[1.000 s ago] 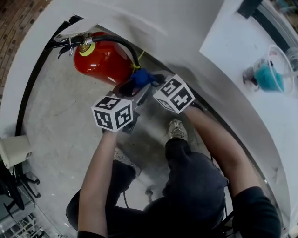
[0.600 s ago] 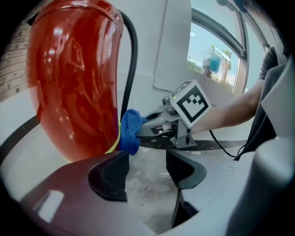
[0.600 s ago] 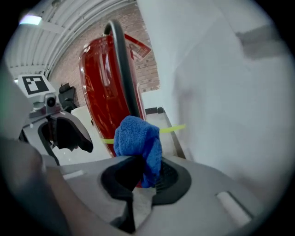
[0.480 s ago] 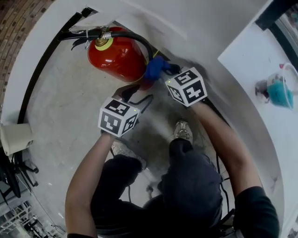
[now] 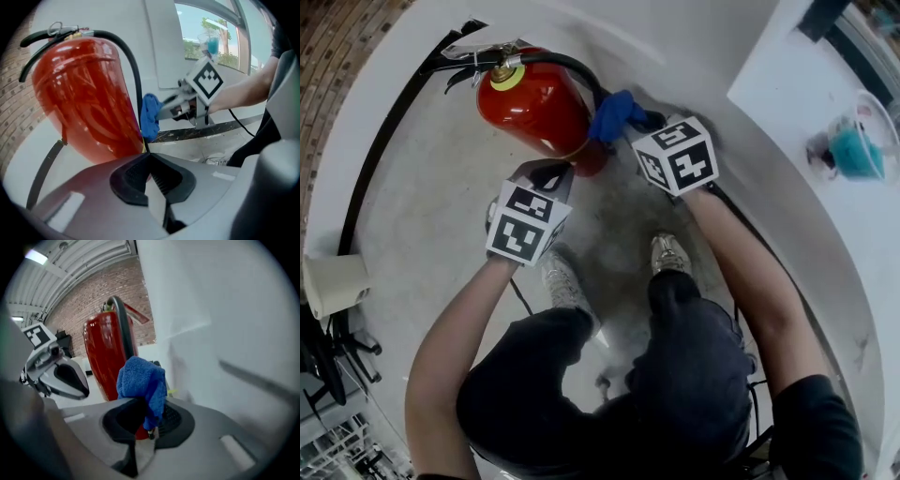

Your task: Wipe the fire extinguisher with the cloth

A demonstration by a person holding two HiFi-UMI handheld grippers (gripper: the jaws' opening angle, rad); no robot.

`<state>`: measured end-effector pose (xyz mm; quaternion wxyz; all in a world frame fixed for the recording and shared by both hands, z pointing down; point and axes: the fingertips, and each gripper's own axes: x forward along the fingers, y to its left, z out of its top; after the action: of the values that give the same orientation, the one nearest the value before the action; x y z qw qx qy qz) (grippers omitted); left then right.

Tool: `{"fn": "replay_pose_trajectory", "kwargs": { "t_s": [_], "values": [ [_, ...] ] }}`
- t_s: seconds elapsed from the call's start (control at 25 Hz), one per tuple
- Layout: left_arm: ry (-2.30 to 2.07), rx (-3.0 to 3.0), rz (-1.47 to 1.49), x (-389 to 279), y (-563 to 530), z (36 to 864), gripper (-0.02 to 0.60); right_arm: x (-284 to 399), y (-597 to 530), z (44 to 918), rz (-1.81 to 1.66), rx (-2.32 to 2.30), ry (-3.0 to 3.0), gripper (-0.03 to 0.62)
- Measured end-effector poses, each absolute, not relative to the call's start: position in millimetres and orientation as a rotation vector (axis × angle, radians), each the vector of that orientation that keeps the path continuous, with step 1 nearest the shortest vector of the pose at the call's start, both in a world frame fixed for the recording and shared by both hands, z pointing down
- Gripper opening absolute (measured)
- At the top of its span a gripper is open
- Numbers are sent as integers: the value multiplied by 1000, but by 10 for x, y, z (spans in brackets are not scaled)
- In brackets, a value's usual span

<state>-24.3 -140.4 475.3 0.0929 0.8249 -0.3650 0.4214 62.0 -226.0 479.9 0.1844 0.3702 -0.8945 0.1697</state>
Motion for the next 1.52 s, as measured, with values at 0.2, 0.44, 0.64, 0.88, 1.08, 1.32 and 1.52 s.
{"fn": "replay_pose_trajectory", "kwargs": {
  "t_s": [0.2,0.44,0.64,0.88,1.08,1.32,1.52],
  "values": [
    [-1105,2444,1218,-370,-1467,4550,0,542,-2289,5496,546,969,-2393,44],
    [-1111,2432,1334,-439,-1540,4709,0,508,-2313,6171,599,885,-2266,45],
    [-1077,2402,1307,-355,-1555,4847,-2,487,-2315,6564,657,829,-2182,45],
    [-1089,2373,1308,-311,-1570,4866,-1,528,-2318,6601,685,838,-2138,45],
    [-1111,2324,1358,-346,-1532,4848,0,467,-2289,6019,675,885,-2283,45],
    [-1160,2307,1356,-357,-1445,4664,0,537,-2172,5275,591,915,-2383,44],
    [-1168,2345,1325,-253,-1395,4400,0,622,-2133,4652,511,957,-2474,46]
  ]
}}
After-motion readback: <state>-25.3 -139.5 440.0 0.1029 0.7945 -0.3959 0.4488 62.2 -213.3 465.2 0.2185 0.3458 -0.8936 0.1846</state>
